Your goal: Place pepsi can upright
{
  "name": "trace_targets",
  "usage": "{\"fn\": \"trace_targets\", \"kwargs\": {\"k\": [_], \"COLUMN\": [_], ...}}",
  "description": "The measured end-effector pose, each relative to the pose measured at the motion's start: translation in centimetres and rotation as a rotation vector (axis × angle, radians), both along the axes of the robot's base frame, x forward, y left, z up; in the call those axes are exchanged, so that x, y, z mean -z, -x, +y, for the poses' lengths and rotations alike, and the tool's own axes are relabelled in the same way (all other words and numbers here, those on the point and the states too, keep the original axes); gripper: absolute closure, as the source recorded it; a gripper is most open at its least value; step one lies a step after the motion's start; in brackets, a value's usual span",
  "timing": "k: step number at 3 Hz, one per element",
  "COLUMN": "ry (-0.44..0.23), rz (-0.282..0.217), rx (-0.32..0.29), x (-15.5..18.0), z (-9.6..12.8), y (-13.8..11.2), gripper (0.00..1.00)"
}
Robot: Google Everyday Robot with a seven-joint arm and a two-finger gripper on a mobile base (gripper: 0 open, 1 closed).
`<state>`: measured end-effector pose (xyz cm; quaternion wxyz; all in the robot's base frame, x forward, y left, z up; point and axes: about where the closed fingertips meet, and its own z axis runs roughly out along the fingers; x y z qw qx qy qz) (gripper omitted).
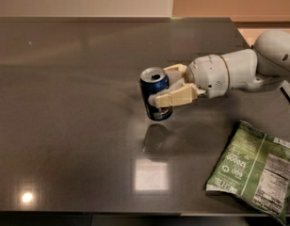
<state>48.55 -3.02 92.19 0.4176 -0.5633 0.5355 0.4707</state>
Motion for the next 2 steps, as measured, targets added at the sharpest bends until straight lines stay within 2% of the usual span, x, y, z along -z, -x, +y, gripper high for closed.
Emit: {"fn": "trace_targets", "kwargs": {"k": [1,2], "ry": [-0.060,-0.099], "rz": [0.016,0.023], "rx": [0.016,0.020], "x": [0.65,1.17], "z": [-0.96,-1.63], "y": [-0.63,-1.00], "gripper": [1.00,0.82]}}
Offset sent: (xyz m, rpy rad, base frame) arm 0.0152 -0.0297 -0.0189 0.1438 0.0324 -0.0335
